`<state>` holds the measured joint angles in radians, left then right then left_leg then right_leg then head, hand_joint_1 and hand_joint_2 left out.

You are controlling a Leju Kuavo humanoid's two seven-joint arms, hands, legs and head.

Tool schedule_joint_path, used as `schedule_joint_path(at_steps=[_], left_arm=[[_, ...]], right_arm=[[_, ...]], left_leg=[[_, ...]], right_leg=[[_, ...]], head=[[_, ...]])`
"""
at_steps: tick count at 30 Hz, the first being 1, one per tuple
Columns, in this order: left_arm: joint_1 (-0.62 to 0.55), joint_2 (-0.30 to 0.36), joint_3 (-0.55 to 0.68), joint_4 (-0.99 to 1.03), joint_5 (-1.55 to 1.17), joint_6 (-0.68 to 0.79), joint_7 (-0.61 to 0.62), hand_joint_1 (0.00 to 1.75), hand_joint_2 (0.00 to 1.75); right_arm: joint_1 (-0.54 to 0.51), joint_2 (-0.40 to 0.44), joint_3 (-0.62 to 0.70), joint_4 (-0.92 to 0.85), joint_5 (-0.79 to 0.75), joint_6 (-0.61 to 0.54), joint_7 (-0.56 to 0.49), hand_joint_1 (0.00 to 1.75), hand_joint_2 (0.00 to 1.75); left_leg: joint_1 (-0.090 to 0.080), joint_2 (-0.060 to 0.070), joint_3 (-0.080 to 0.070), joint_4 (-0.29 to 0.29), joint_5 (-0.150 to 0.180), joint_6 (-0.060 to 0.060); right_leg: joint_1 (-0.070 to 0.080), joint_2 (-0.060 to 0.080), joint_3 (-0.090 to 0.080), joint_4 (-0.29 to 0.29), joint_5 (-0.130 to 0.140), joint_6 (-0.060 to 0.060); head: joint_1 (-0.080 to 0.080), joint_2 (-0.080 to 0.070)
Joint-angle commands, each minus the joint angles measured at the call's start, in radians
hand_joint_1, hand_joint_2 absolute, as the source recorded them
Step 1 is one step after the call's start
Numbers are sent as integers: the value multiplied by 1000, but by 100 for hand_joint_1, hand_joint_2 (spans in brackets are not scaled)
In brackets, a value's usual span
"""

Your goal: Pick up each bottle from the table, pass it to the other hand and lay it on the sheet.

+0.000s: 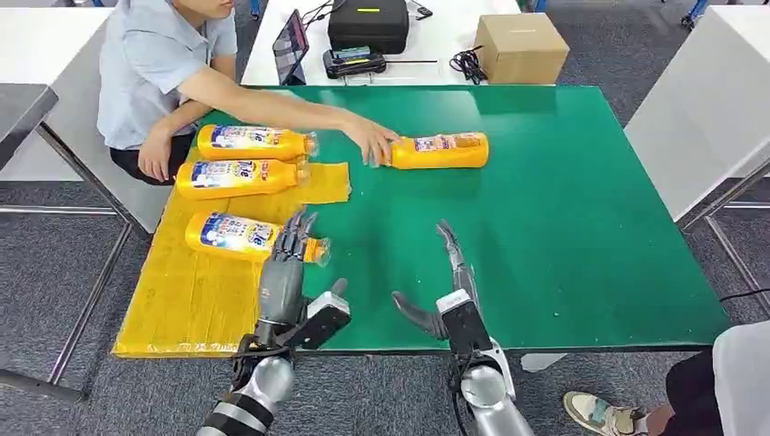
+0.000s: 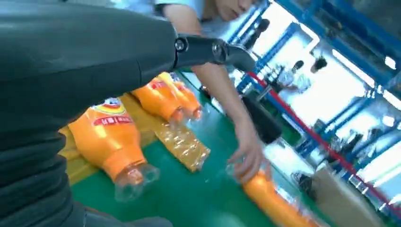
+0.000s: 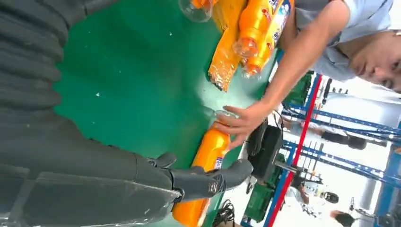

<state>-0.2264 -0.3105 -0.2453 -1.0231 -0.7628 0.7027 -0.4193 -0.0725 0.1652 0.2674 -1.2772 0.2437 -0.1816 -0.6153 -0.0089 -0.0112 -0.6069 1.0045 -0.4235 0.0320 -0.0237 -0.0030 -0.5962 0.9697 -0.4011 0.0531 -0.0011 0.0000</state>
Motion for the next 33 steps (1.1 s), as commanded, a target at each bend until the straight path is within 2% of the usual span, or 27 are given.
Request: schedule_joint_path(at_steps=[1, 7, 10, 11, 13, 14, 19, 21, 24, 29, 33], left_arm=[[20, 23, -83, -21, 156, -5, 8, 0, 175], [-9, 14, -108, 22, 194, -5, -7, 0, 175], [-13, 20, -141, 19, 322, -50, -32, 0, 175], [-9, 20, -146, 10, 359, -70, -38, 0, 175], [-9, 35, -185, 1, 444, -79, -43, 0, 175], [-5, 34, -192, -8, 484, -93, -48, 0, 175], [26, 28, -236, -37, 555, -96, -76, 0, 175], [27, 42, -293, -37, 569, -88, -99, 0, 175], [33, 37, -299, -39, 569, -82, -101, 0, 175], [33, 54, -357, -72, 618, -86, -95, 0, 175], [16, 46, -339, -83, 693, -78, -102, 0, 175]], right_arm=[[24, 17, -46, -49, 16, -114, 86, 0, 175], [16, -6, -37, -58, 18, -125, 94, 0, 175], [27, -16, -51, -84, -40, -100, 81, 0, 175], [31, -20, -59, -98, -54, -99, 72, 0, 175], [44, -36, -90, -126, -46, -127, 53, 0, 175], [47, -49, -95, -129, 79, -244, 24, 0, 175], [66, -106, -98, -92, 298, -389, 40, 0, 175], [72, -138, -80, -61, 459, -477, 82, 0, 175], [78, -144, -82, -57, 457, -475, 82, 0, 175], [85, -181, -67, -29, 681, -517, 168, 0, 175], [63, -203, -59, 8, 765, -517, 197, 0, 175]], left_leg=[[2, 1, 4, 0, -2, -3], [1, 2, 2, 0, -1, -1], [3, 0, 4, 1, -2, -2], [1, 1, 1, 0, 0, -1], [2, -1, 3, 0, -1, -2], [1, 0, 1, 0, 0, -1], [2, 0, 4, -1, -1, -2], [2, 0, 4, -1, -1, -2], [2, -1, 4, -1, -2, -2], [2, 2, 6, -1, -3, -2], [3, 2, 6, 0, -3, -3]], right_leg=[[2, 0, 4, 0, -2, -3], [1, 0, 3, 0, -1, -2], [3, -1, 6, 0, -2, -3], [1, 0, 2, 0, -1, -2], [2, -2, 4, 0, -1, -2], [1, -1, 2, 0, -1, -2], [2, -1, 5, -2, -1, -2], [2, -1, 5, -2, -1, -2], [2, -1, 6, -2, -2, -3], [3, 1, 7, -2, -2, -3], [3, 1, 7, -2, -2, -3]], head=[[0, 0], [0, 0], [0, 0], [-1, 0], [0, 0], [0, 0], [0, 0], [-1, 0], [-1, 0], [0, 0], [0, 0]])
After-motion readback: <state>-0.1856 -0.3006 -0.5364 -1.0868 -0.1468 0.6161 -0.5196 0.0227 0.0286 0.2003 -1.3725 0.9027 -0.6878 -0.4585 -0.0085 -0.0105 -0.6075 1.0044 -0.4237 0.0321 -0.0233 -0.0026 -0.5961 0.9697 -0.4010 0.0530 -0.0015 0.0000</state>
